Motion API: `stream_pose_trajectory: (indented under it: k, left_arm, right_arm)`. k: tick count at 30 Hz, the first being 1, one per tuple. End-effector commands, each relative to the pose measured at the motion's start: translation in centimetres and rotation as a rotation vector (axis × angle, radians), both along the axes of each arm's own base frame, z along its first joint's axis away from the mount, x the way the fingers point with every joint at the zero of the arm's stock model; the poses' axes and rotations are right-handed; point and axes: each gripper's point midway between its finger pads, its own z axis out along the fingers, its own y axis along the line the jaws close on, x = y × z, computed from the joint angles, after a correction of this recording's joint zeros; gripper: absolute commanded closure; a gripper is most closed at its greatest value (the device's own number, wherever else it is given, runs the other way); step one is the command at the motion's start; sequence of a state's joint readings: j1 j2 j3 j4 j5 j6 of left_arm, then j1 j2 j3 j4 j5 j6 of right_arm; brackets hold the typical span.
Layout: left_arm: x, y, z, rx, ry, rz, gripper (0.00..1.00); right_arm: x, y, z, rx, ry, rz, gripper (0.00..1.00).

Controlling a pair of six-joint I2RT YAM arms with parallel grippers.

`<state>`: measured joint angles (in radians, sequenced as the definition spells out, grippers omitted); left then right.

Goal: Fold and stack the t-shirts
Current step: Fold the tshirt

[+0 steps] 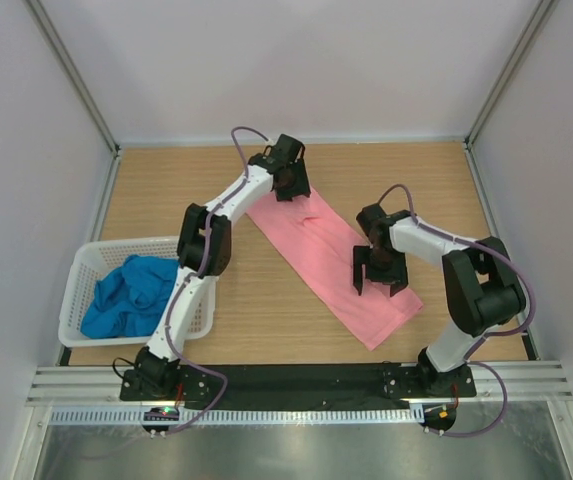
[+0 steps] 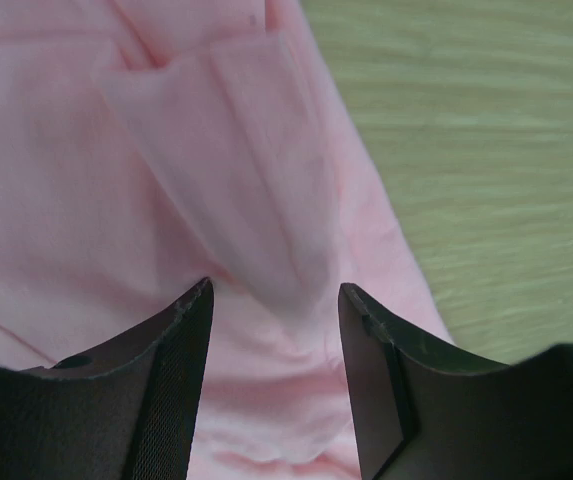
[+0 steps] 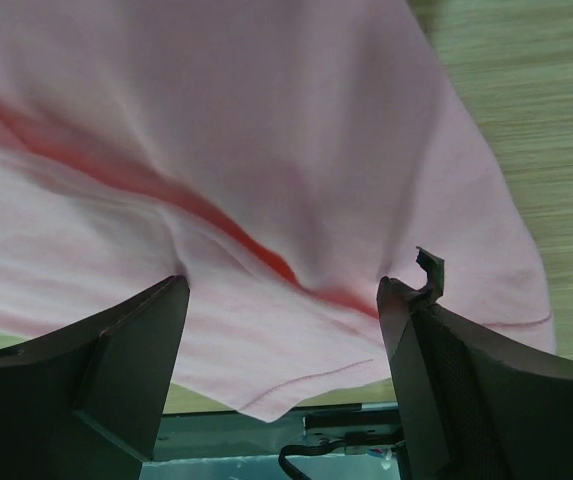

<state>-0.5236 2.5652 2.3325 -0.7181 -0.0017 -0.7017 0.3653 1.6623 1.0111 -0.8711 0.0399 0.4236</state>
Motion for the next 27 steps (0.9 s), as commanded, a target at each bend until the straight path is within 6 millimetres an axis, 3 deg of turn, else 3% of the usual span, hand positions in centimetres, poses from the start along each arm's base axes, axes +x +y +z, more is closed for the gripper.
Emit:
stream_pose_trajectory:
  k: [1, 5, 6, 7, 11, 18, 23, 24, 25, 27]
  left_arm:
    - [0.9, 0.4, -2.5, -0.031, 0.030, 0.002, 0.45]
    - [2.2, 0.4, -2.9, -0.098, 0.023, -0.026, 0.46]
    - [2.4, 0.3, -2.9, -0.108, 0.020, -0.039, 0.46]
    - [3.0, -0.2, -1.9, -0.146, -0.002, -0.076, 0.47]
    - [4.7, -0.8, -1.6, -0.216, -0.064, -0.142, 0.47]
    - [5.5, -3.3, 0.0, -0.368, -0.117, -0.243, 0.45]
    - [5.4, -2.9, 3.8, -0.351, -0.164, -0.265, 0.38]
    - [5.4, -2.4, 5.1, -0.338, -0.182, -0.262, 0.36]
    - [5.2, -2.1, 8.1, -0.333, -0.220, -0.267, 0.33]
    - [4.6, -1.1, 10.5, -0.288, -0.239, -0.257, 0.31]
  right_arm:
    - [0.3, 0.9, -0.4, -0.025, -0.069, 0.010, 0.16]
    - [-2.3, 5.0, -1.3, 0.120, -0.007, -0.072, 0.16]
    - [-1.8, 6.5, -1.0, 0.179, -0.031, -0.153, 0.16]
    - [-2.2, 8.1, -0.9, 0.218, -0.035, -0.152, 0.16]
    - [-2.0, 13.4, 0.5, 0.348, -0.059, -0.213, 0.15]
    - [-1.9, 19.0, 2.3, 0.448, -0.028, -0.242, 0.14]
    - [-1.1, 19.1, 3.9, 0.441, -0.057, -0.204, 0.13]
    - [-1.1, 18.8, 4.3, 0.423, -0.068, -0.177, 0.13]
    - [-1.0, 18.3, 4.7, 0.399, -0.087, -0.150, 0.13]
    - [-1.1, 16.6, 6.1, 0.347, -0.104, -0.074, 0.13]
